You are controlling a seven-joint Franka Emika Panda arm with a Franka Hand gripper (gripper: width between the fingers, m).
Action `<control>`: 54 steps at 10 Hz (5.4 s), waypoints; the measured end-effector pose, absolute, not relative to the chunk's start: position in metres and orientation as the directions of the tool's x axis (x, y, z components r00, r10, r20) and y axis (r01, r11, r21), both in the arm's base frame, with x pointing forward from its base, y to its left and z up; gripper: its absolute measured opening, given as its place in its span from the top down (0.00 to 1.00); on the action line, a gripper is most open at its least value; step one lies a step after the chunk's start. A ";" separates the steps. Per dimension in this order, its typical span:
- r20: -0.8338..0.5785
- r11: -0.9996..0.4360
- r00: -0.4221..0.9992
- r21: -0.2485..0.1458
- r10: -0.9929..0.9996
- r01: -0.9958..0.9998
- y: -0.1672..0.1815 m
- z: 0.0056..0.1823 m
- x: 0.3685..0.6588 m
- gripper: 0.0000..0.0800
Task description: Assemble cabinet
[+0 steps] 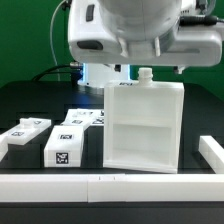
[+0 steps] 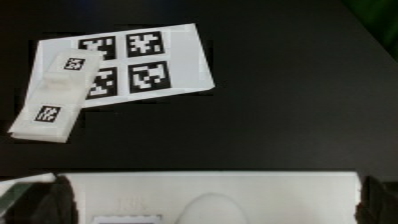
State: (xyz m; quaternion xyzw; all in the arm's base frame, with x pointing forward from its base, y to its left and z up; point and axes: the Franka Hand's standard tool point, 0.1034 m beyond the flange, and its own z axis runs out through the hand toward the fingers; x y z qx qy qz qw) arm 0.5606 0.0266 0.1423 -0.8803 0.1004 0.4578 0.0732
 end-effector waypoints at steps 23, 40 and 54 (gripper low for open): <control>-0.343 -0.974 0.930 -0.131 -0.129 -0.183 0.044 0.179 0.556 0.72; 0.211 -0.994 0.973 -0.081 -0.088 -0.072 0.066 0.097 0.530 0.72; 0.165 -0.998 0.986 -0.061 -0.029 -0.019 0.076 0.027 0.514 0.45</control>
Offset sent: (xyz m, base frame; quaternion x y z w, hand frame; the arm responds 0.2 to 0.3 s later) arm 0.0082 -0.0004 -0.0086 -0.0131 0.0053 0.0011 0.9999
